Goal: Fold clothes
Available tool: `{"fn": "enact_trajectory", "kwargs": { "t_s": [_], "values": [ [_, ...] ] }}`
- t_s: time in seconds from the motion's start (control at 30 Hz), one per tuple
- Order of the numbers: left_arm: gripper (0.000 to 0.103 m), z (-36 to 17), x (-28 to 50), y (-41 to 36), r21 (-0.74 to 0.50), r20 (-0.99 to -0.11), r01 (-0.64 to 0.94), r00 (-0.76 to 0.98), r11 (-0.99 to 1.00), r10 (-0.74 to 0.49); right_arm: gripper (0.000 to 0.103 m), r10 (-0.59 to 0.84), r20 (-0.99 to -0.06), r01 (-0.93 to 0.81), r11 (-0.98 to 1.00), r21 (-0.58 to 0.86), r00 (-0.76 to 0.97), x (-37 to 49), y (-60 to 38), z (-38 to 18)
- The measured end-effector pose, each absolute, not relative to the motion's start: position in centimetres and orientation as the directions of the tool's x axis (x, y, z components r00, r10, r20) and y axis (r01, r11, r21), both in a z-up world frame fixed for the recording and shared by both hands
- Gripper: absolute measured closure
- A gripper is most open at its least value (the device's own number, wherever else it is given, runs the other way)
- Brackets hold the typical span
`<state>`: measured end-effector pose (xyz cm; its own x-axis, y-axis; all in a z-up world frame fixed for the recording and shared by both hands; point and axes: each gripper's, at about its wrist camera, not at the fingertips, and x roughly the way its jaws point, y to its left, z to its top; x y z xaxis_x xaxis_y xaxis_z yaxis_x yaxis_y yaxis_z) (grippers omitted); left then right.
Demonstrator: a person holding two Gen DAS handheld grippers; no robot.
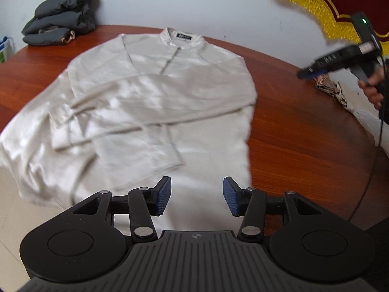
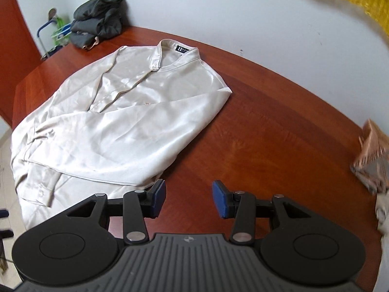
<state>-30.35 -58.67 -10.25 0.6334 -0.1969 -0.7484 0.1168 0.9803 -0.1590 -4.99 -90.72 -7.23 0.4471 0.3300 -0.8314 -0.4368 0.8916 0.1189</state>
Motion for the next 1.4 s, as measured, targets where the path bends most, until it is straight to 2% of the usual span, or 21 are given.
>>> {"fn": "enact_trajectory", "kwargs": {
  "t_s": [0.23, 0.5, 0.57, 0.6, 0.63, 0.77, 0.93, 1.23, 1.27, 1.4],
  "values": [
    [0.053, -12.7, -31.1, -63.5, -0.076, -0.807, 0.095, 0.578, 0.993, -0.117, 0.054, 0.391, -0.839, -0.537, 0.831, 0.146, 0.378, -5.3, -88.9, -9.0],
    [0.055, -15.2, -29.7, -66.7, 0.024, -0.844, 0.145, 0.534, 0.989, -0.057, 0.054, 0.399, -0.846, -0.585, 0.800, 0.134, 0.352, -6.0, -87.1, -10.4],
    [0.062, -15.6, -29.4, -67.0, 0.027, -0.847, 0.166, 0.527, 0.986, -0.066, 0.054, 0.392, -0.847, -0.583, 0.803, 0.124, 0.359, -5.5, -87.2, -10.4],
    [0.073, -15.7, -29.2, -67.1, 0.027, -0.849, 0.172, 0.524, 0.985, -0.068, 0.054, 0.389, -0.847, -0.582, 0.804, 0.120, 0.362, -5.3, -87.3, -10.4],
    [0.080, -15.8, -29.1, -67.1, 0.034, -0.850, 0.175, 0.522, 0.984, -0.064, 0.054, 0.385, -0.847, -0.581, 0.806, 0.116, 0.366, -5.0, -87.4, -10.4],
    [0.099, -15.9, -28.7, -66.7, 0.051, -0.853, 0.170, 0.520, 0.984, -0.046, 0.054, 0.381, -0.841, -0.545, 0.829, 0.127, 0.384, -2.3, -87.8, -10.7],
    [0.100, -15.7, -28.8, -65.8, 0.040, -0.852, 0.147, 0.522, 0.988, -0.043, 0.054, 0.376, -0.834, -0.489, 0.859, 0.152, 0.403, 2.3, -87.3, -11.9],
    [0.100, -15.0, -28.2, -64.0, -0.047, -0.854, 0.084, 0.514, 0.995, -0.084, 0.045, 0.332, -0.844, -0.395, 0.905, 0.159, 0.421, 11.1, -85.3, -15.8],
    [0.100, -15.0, -28.1, -63.9, -0.052, -0.854, 0.079, 0.512, 0.995, -0.086, 0.042, 0.327, -0.845, -0.387, 0.908, 0.158, 0.422, 11.9, -85.0, -16.2],
    [0.100, -14.7, -28.0, -63.5, -0.062, -0.853, 0.070, 0.514, 0.996, -0.089, 0.041, 0.307, -0.850, -0.364, 0.919, 0.149, 0.428, 14.0, -84.3, -17.4]
  ]
}}
